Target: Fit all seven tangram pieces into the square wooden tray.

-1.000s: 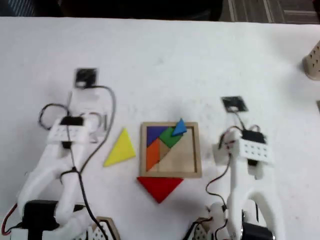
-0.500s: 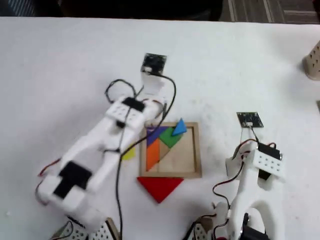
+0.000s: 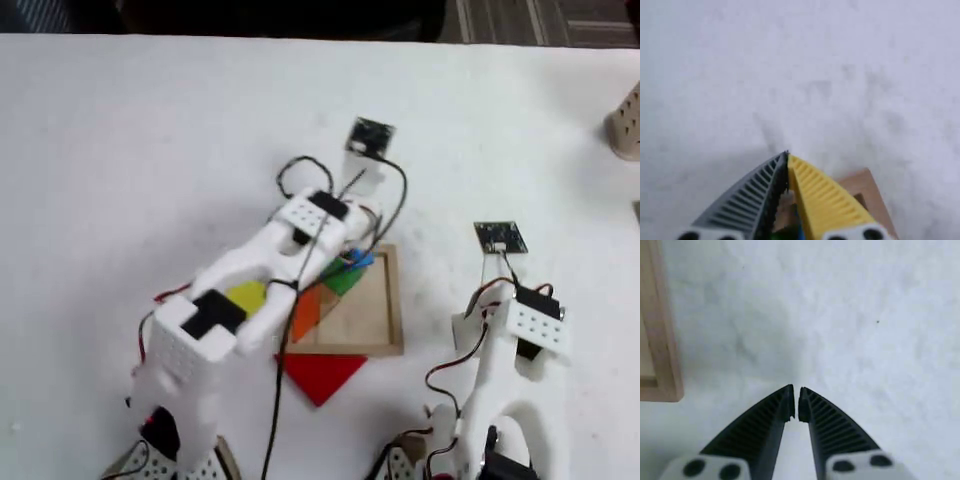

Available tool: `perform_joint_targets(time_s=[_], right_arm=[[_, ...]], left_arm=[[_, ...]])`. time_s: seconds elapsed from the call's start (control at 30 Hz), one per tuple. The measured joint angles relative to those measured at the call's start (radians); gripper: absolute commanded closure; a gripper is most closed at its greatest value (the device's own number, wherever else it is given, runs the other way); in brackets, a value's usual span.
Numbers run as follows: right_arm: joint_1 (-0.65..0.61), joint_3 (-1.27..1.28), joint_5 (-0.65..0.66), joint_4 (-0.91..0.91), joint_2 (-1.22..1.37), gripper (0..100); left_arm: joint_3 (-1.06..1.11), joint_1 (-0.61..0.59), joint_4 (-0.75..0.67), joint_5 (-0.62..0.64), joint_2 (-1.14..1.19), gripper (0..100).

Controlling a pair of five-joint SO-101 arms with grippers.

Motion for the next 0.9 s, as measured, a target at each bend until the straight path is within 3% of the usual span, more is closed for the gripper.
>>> perform_joint_targets(time_s=[0.43,0.73,0.9], right_arm=[[-0.02,0.009,0.018,-0.003,0.0,98.1],[-0.021,0.009,0.025,-0.003,0.0,98.1],[-0.021,0.014,0.025,-0.005,0.0,98.1]], left_arm=[[-0.002,0.061,0.078,0.0,-0.012,98],[-0.002,-0.008,0.27,0.0,-0.17,98],[0.137,0.02,0.307,-0.002,-0.264,98]])
